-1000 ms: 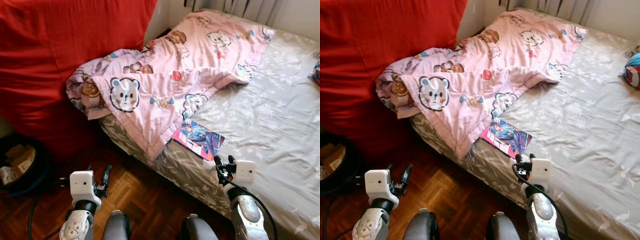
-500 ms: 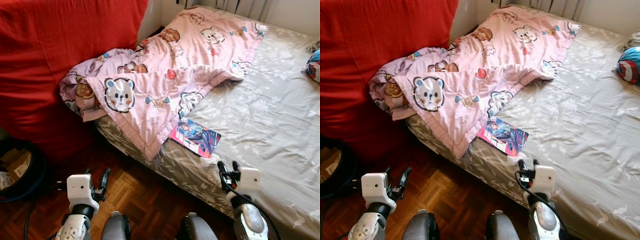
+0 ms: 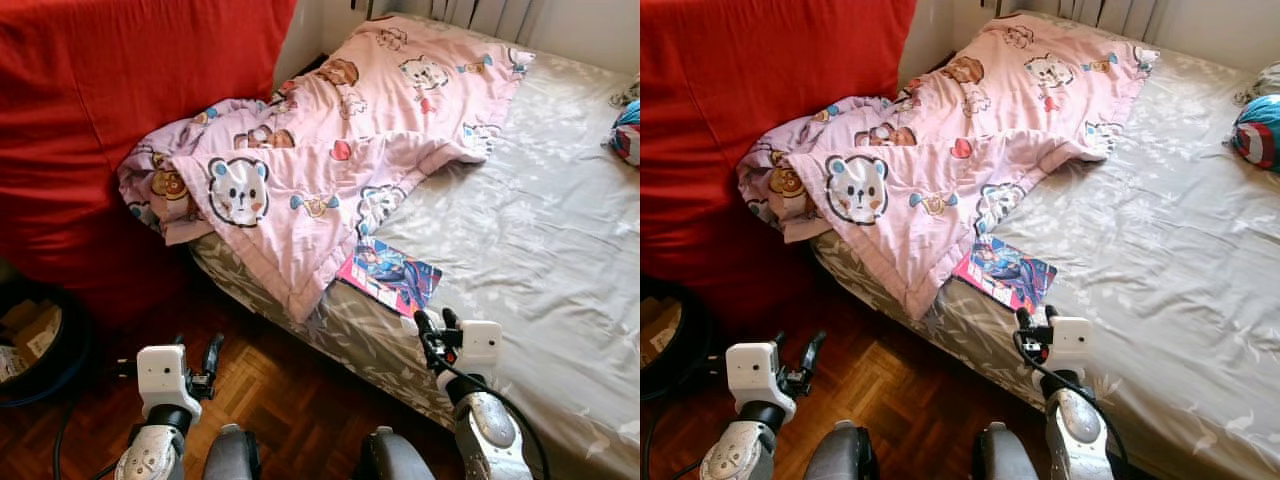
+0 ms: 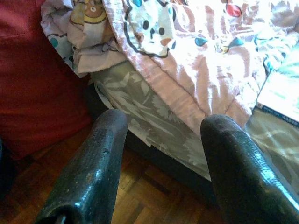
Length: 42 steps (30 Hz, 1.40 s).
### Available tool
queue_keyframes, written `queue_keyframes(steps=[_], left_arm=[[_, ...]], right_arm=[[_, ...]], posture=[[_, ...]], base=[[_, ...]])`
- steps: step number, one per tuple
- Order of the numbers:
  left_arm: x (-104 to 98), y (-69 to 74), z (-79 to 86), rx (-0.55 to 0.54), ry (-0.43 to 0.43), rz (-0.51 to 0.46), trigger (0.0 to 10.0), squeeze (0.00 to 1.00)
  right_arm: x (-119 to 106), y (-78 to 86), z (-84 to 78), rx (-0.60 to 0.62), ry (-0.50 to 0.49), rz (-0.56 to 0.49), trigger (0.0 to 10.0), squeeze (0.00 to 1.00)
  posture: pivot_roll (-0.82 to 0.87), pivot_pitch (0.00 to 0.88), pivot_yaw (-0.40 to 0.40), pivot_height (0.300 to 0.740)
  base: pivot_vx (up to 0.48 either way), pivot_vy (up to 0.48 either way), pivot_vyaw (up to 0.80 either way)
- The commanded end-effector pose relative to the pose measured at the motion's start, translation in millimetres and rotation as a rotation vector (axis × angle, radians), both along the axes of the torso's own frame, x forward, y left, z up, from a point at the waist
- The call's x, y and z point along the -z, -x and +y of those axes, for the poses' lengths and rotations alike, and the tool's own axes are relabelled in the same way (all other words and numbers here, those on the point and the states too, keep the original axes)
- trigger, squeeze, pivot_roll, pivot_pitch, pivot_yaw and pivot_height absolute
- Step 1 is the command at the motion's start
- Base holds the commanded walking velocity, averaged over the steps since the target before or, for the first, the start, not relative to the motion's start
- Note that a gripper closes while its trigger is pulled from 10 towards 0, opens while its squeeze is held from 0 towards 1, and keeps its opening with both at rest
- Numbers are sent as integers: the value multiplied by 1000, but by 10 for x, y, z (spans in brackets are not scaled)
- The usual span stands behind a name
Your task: Clean up the room
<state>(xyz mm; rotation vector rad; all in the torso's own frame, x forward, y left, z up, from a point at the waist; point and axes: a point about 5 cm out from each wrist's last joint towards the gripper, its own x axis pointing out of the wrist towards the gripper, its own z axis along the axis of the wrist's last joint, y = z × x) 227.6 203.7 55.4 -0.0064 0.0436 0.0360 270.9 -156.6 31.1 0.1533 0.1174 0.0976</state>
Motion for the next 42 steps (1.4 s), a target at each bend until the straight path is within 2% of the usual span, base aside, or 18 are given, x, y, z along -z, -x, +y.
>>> queue_keyframes(steps=[1, 18, 29, 35, 42], left_arm=[[22, 34, -4, -3, 8, 12, 10000, 0], [9, 14, -19, -7, 14, 8, 10000, 0], [-34, -4, -32, -1, 18, -7, 10000, 0], [-36, -2, -28, 2, 16, -5, 10000, 0], [-60, -16, -54, 15, 21, -11, 10000, 0]], right_arm=[[28, 4, 19, -5, -8, 19, 10000, 0], [19, -13, 13, 9, -9, 16, 10000, 0], [17, -23, 18, 21, -10, 11, 10000, 0], [64, -20, 14, 33, -2, 50, 10000, 0], [96, -16, 17, 33, -4, 62, 10000, 0]], posture=[[-58, 218, -35, 661], [-59, 233, -38, 661], [-55, 240, -34, 661], [-54, 243, -30, 661], [-52, 245, -29, 617]], base=[[296, 0, 0], [311, 0, 0], [0, 0, 0], [0, 0, 0], [0, 0, 0]])
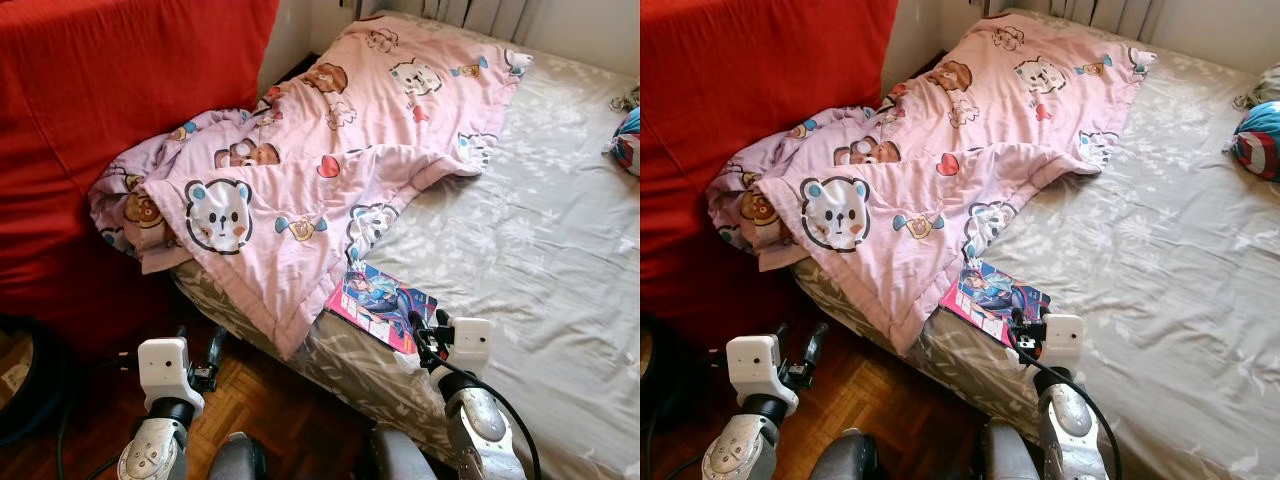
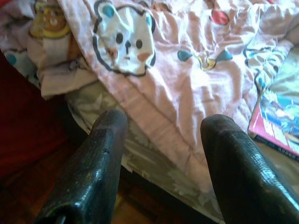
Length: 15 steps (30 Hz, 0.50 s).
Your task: Clean up the room
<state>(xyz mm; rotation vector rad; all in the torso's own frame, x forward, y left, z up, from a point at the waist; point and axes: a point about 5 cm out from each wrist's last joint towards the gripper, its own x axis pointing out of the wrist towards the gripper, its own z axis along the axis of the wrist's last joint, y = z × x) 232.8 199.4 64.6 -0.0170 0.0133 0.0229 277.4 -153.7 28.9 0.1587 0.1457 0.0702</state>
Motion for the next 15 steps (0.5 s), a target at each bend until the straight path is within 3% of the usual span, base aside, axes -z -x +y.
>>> queue_keyframes(steps=[1, 12, 15], left_arm=[[25, 32, -12, 3, 13, 17, 10000, 0], [-25, -35, -26, 7, 23, 4, 10000, 0], [-82, -79, -45, 14, 28, -5, 10000, 0]], right_arm=[[66, 46, -21, 17, -9, 23, 10000, 0], [105, 15, -99, 58, 16, 62, 10000, 0], [137, -87, -113, 91, -38, 134, 10000, 0]], posture=[[-52, 246, -29, 617], [-46, 258, -25, 617], [-34, 272, -20, 617]], base=[[0, 0, 0], [0, 0, 0], [0, 0, 0]])
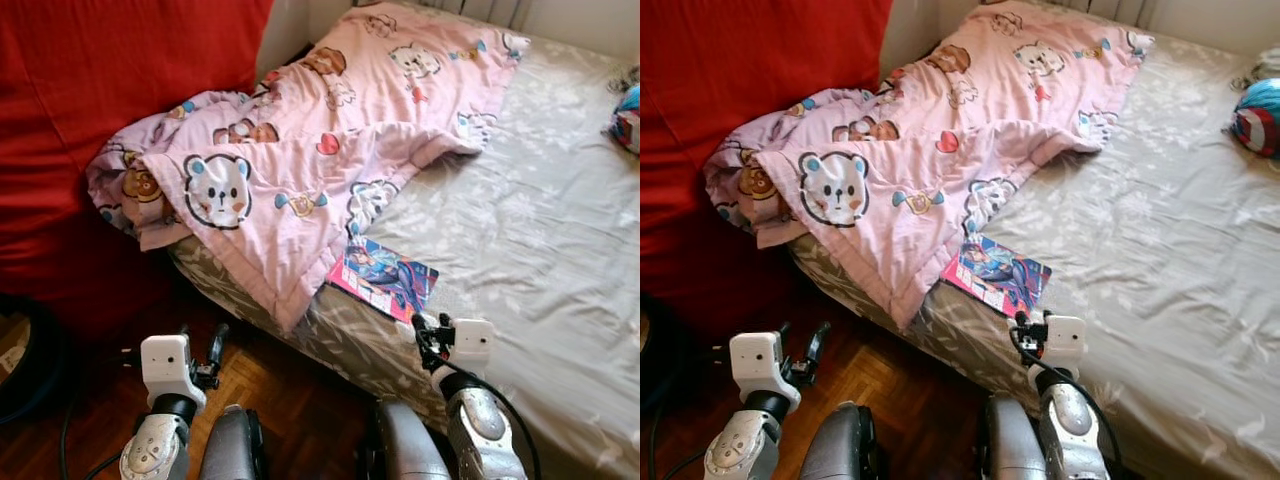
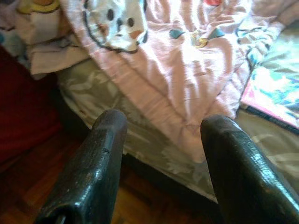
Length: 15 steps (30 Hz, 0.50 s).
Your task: Clean up the room
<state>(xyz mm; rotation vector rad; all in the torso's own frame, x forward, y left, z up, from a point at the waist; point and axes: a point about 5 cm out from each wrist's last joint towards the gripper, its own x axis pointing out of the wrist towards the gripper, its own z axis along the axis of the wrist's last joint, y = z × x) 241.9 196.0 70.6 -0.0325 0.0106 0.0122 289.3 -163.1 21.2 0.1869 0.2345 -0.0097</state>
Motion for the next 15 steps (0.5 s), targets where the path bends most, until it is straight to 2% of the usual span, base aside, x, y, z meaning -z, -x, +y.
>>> queue_keyframes(steps=[1, 2, 3, 6, 11, 12, 15], left_arm=[[-33, 7, -11, 5, 11, -3, 10000, 0], [-38, 8, -8, 5, 11, -4, 10000, 0], [-38, 7, -7, 7, 10, -3, 10000, 0], [-31, 6, -16, 12, 9, 2, 10000, 0], [-96, -1, -21, 23, 7, -6, 10000, 0], [-115, 0, -9, 25, 0, -7, 10000, 0], [-120, 12, 8, 25, -3, -7, 10000, 0]], right_arm=[[61, 8, -18, 20, -29, 50, 10000, 0], [64, -3, -15, 21, -36, 58, 10000, 0], [92, -24, -9, 10, -8, 97, 10000, 1000], [120, -83, -13, 13, 29, 159, 10000, 1000], [36, -214, -6, 22, 6, 159, 10000, 1000], [0, -262, -8, 12, 39, 166, 10000, 1000], [-32, -296, -19, 17, 50, 159, 10000, 1000]], posture=[[-29, 280, -17, 617], [-26, 283, -16, 617], [-23, 285, -15, 617], [-9, 295, -6, 617], [19, 314, 6, 617], [33, 324, 12, 617], [37, 328, 14, 617]], base=[[0, 0, 0], [0, 0, 0], [0, 0, 0], [0, 0, 0], [0, 0, 0], [0, 0, 0], [0, 0, 0]])
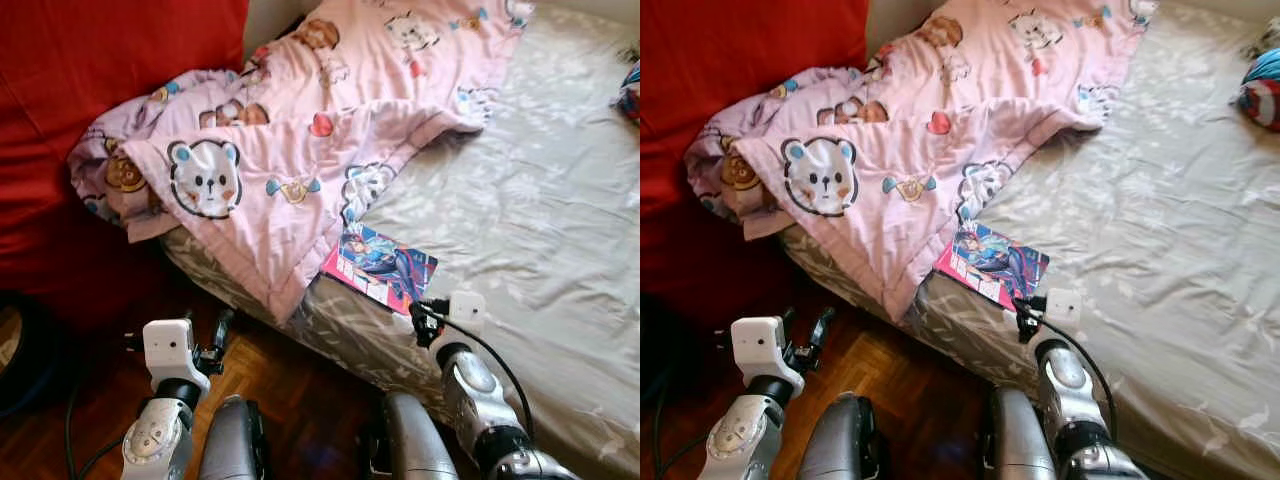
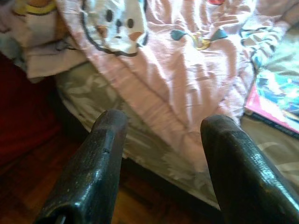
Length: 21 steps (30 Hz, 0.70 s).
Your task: Clean up the room
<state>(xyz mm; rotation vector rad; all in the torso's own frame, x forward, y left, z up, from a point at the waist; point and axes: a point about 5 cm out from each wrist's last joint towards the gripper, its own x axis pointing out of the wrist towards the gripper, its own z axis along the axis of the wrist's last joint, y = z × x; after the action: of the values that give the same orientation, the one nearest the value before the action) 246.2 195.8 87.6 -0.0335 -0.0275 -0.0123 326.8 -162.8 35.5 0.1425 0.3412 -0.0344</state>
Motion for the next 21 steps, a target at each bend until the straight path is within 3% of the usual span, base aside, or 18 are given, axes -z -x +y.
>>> queue_keyframes(steps=[1, 2, 3, 4, 5, 6, 7, 14, 21], left_arm=[[43, 87, 25, 0, -5, 30, 10000, 0], [40, 92, 30, 0, -7, 32, 10000, 0], [35, 102, 29, 2, -11, 36, 10000, 0], [26, 131, 25, 5, -13, 37, 10000, 0], [21, 137, 23, 6, -12, 39, 10000, 0], [15, 151, 23, 6, -11, 39, 10000, 0], [0, 178, 15, 7, -8, 43, 10000, 0], [-60, 322, -10, 14, -5, 58, 10000, 0], [-161, 387, -15, 15, -6, 58, 10000, 0]], right_arm=[[108, 76, -23, 19, -6, 49, 10000, 1000], [83, 50, -40, 30, -8, 47, 10000, 1000], [49, 15, -64, 39, -4, 45, 10000, 910], [42, 8, -72, 39, 2, 45, 10000, 910], [35, 0, -79, 38, 7, 46, 10000, 416], [33, -2, -84, 38, 10, 46, 10000, 416], [11, -22, -126, 58, 13, 45, 10000, 0], [-16, -35, -233, 134, -16, 36, 10000, 0], [-46, -65, -234, 152, -41, 33, 10000, 0]], posture=[[41, 343, 19, 617], [43, 348, 21, 617], [50, 361, 26, 617], [54, 367, 29, 617], [57, 375, 31, 617], [59, 384, 33, 617], [63, 403, 35, 617], [84, 459, 42, 617], [101, 507, 49, 617]], base=[[0, 0, 0], [0, 0, 0], [0, 0, 0], [0, 0, 0], [0, 0, 0], [0, 0, 0], [0, 0, 0], [0, 0, 0], [0, 0, 0]])
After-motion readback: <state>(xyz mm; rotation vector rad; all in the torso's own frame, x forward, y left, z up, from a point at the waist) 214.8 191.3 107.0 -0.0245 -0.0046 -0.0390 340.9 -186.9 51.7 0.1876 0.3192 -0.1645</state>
